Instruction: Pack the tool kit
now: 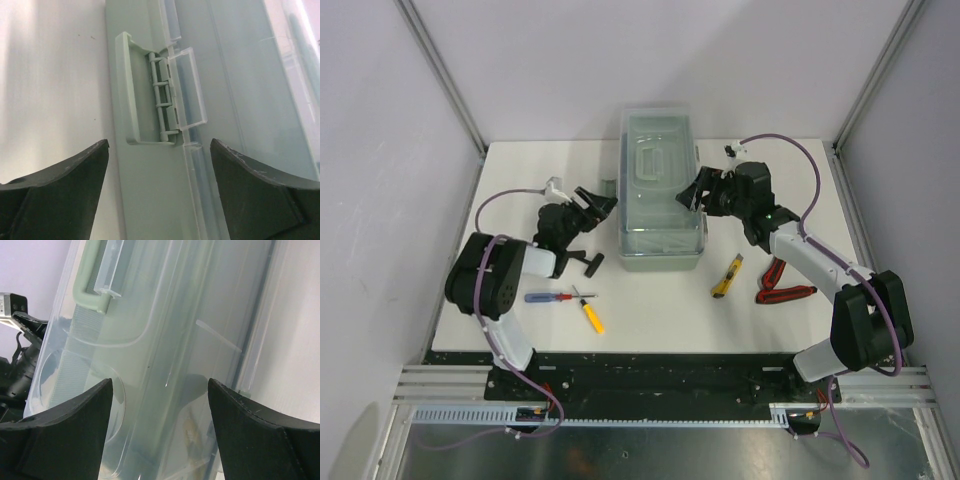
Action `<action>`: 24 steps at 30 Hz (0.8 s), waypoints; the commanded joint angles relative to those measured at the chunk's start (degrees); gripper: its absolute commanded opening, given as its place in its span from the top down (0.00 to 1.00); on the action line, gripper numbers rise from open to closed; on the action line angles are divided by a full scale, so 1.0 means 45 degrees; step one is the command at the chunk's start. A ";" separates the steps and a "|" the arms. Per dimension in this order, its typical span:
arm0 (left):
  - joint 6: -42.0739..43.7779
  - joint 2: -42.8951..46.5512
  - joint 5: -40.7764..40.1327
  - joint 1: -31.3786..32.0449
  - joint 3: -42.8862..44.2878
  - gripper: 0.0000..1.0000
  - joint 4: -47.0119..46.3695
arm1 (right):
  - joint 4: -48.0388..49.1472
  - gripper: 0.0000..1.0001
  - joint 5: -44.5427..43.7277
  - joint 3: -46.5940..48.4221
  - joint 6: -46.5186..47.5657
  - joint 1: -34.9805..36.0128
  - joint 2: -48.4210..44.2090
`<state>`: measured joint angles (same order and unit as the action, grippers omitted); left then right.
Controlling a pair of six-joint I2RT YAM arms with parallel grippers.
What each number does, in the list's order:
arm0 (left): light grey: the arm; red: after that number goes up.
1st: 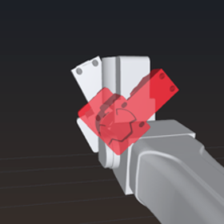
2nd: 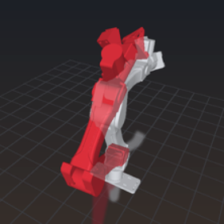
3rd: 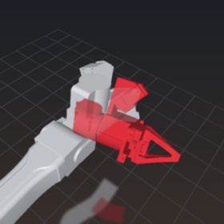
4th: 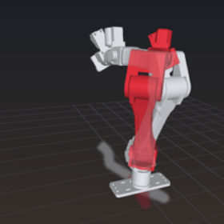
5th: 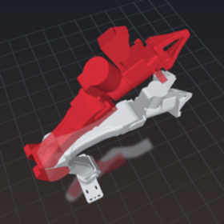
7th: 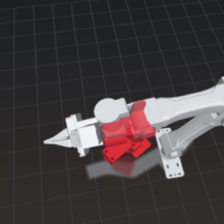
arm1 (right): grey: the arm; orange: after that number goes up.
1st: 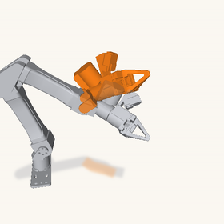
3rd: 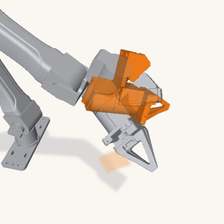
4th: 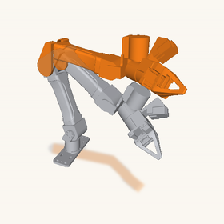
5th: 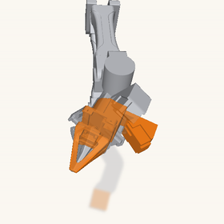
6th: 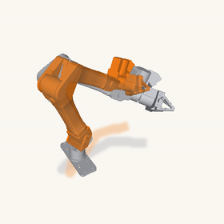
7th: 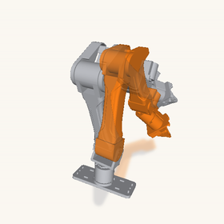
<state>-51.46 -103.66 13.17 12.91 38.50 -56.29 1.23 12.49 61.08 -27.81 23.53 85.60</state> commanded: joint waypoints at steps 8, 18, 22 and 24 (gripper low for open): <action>-0.0061 0.2075 0.0368 -0.0244 0.0425 0.01 0.0107 | -0.2803 0.23 -0.0471 -0.0741 0.0761 0.0350 0.1134; -0.0297 0.1880 0.0990 -0.0250 0.0679 0.03 0.0086 | -0.2454 0.22 -0.1239 0.0164 0.1135 -0.0166 -0.0416; 0.0263 0.2550 0.1245 -0.0158 0.0774 0.03 0.0087 | -0.2762 0.21 -0.2400 0.1265 0.1893 -0.0070 -0.0786; 0.0484 0.2694 0.1710 -0.0037 0.1028 0.01 0.0088 | -0.2840 0.21 -0.3063 0.1743 0.2536 0.0085 -0.0855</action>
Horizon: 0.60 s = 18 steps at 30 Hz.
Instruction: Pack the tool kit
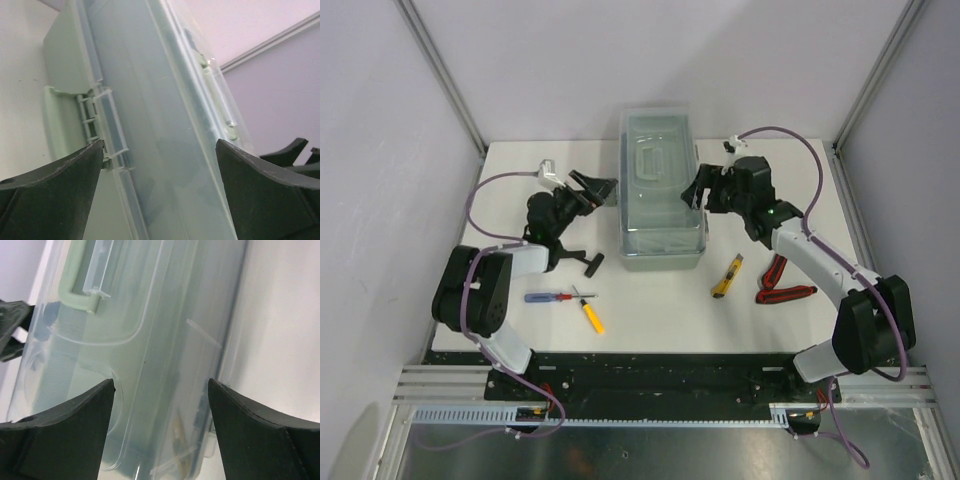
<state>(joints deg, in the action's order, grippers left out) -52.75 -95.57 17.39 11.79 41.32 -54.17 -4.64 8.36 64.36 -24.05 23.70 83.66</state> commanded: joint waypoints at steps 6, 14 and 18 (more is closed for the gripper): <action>0.0965 0.1057 0.1777 0.0625 0.0711 0.01 0.0413 | -0.0869 0.17 -0.2062 0.1689 0.3893 0.0281 -0.0520; 0.1696 0.1349 0.2411 0.1158 0.0663 0.02 0.2011 | -0.0860 0.17 -0.2026 0.2868 0.6387 0.1375 0.0228; 0.2680 0.1079 0.3242 0.1411 0.1195 0.03 0.3519 | -0.1383 0.20 -0.1550 0.3927 0.6909 0.1901 0.1251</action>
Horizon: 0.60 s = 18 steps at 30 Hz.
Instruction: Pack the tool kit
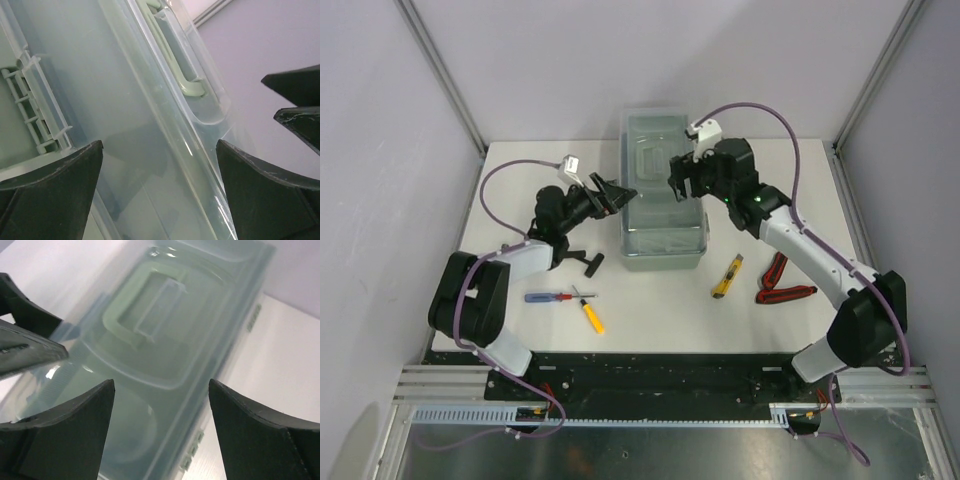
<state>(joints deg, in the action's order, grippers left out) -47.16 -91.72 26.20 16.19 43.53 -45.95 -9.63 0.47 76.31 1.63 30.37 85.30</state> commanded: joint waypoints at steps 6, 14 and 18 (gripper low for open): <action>0.1841 0.0187 0.1964 0.0591 0.0760 0.09 0.2739 | -0.2508 0.29 0.0113 0.4027 0.1874 0.0884 0.3185; 0.2118 0.0421 0.1646 0.0645 0.0853 0.18 0.4048 | -0.2833 0.31 -0.0008 0.4676 0.2539 0.1190 0.4324; 0.2147 0.0413 0.1617 0.0656 0.0857 0.21 0.4334 | -0.2436 0.31 -0.0748 0.4525 0.3267 0.1474 0.4701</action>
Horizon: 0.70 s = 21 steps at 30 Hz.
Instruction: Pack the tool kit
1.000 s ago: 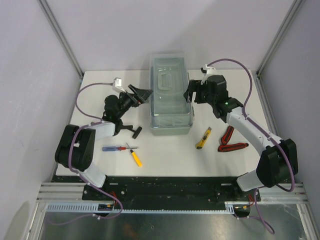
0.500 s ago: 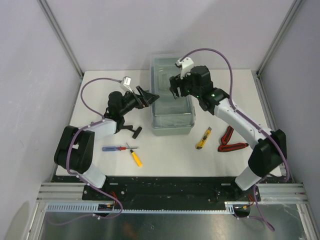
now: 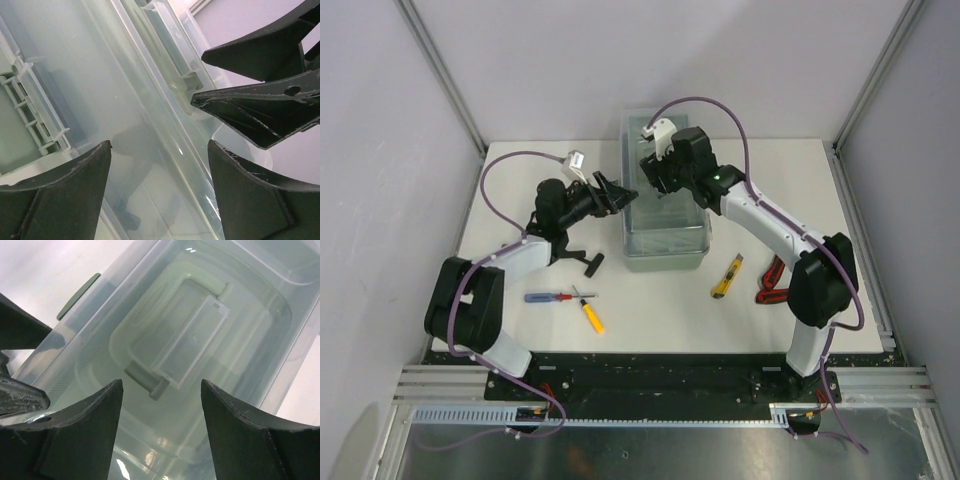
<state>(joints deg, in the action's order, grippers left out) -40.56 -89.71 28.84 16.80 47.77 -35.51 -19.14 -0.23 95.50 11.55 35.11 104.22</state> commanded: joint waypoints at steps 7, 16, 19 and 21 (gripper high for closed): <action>0.0644 0.0008 0.0986 0.0511 -0.0195 0.23 0.2390 | 0.0942 0.30 -0.1462 -0.0697 0.3003 0.1028 0.0748; 0.0361 -0.0013 0.0987 0.0511 -0.0391 0.29 0.2542 | 0.2536 0.33 -0.3406 -0.1041 0.3938 0.1116 0.1377; 0.0358 0.0050 0.0907 0.0521 -0.0516 0.32 0.2537 | 0.3620 0.36 -0.4524 -0.1396 0.3888 0.1112 0.1193; 0.0374 0.0106 0.0850 0.0509 -0.0595 0.33 0.2553 | 0.4236 0.38 -0.5009 -0.1540 0.3822 0.1120 0.0989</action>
<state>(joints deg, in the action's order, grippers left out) -40.53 -88.49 28.60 16.82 47.79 -33.47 -3.64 -12.82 91.66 26.68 41.17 106.72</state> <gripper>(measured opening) 0.731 0.638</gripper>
